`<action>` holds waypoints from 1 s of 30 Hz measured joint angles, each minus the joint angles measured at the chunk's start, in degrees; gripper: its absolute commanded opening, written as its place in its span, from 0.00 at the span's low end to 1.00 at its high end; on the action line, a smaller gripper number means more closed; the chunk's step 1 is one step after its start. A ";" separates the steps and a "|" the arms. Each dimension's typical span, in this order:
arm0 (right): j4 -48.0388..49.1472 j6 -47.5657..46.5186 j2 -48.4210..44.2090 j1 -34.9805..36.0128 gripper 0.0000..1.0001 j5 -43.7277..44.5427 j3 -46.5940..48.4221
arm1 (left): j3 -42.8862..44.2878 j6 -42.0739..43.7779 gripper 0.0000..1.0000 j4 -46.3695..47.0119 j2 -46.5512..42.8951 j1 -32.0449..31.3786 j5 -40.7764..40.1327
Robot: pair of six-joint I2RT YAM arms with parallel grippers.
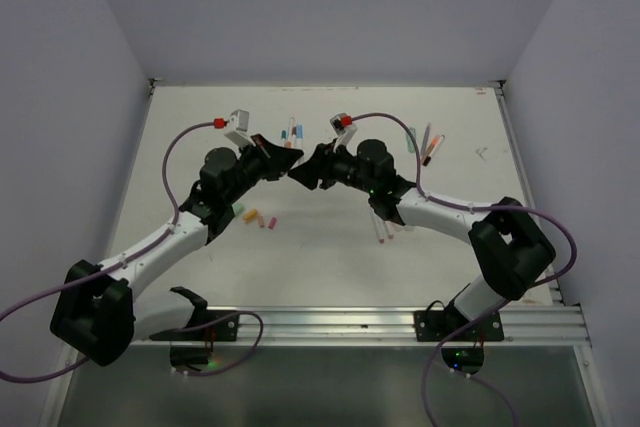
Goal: Open the pen caps
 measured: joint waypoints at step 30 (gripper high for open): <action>-8.31 -7.37 -7.02 0.20 0.00 -7.50 -2.62 | 2.89 8.31 0.67 -1.03 -1.38 -0.28 2.08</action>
